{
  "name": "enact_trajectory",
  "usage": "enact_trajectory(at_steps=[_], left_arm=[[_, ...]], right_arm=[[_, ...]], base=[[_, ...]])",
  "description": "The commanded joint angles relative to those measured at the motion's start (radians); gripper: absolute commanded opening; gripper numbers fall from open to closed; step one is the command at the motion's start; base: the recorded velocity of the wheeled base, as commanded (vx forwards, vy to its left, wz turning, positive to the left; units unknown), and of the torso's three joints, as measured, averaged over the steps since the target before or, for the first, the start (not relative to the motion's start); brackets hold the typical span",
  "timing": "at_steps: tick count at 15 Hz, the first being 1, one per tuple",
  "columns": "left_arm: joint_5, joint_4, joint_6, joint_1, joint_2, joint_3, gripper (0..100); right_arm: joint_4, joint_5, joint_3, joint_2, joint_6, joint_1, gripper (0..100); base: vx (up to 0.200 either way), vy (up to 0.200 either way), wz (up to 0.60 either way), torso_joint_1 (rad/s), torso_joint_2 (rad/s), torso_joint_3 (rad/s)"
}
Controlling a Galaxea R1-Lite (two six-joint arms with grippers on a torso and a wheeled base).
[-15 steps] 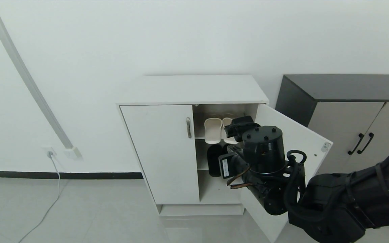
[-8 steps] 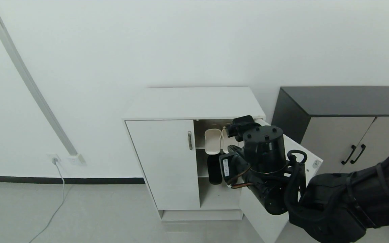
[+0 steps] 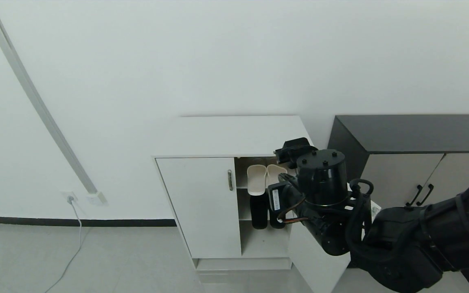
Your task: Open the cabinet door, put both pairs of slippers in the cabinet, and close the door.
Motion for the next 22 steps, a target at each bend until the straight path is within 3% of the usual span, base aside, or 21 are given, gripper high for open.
enact_trajectory(at_steps=[1,5,13,20,22], left_arm=[[0.0,0.0,-0.001,0.0,0.0,0.0,0],[0.0,0.0,-0.001,0.0,0.0,0.0,0],[0.0,0.0,-0.002,-0.001,0.0,0.0,0],[0.0,0.0,-0.002,0.0,0.0,0.0,0],[0.0,0.0,-0.002,-0.001,0.0,0.0,0]], right_arm=[[0.0,0.0,0.005,-0.001,-0.005,-0.001,0],[-0.026,0.001,0.024,0.0,-0.024,-0.001,0],[-0.035,0.001,0.024,-0.001,-0.024,-0.015,0],[-0.048,0.003,0.022,0.005,-0.038,-0.041,0],[-0.055,0.001,0.018,0.008,-0.039,-0.054,0]], base=[[0.0,0.0,0.0,0.017,-0.05,-0.027],[0.0,0.0,0.0,0.0,0.0,0.0],[0.0,0.0,-0.6,0.006,0.0,0.002],[0.0,0.0,0.0,0.0,0.0,0.0],[-0.2,0.0,0.0,0.007,0.0,0.002]])
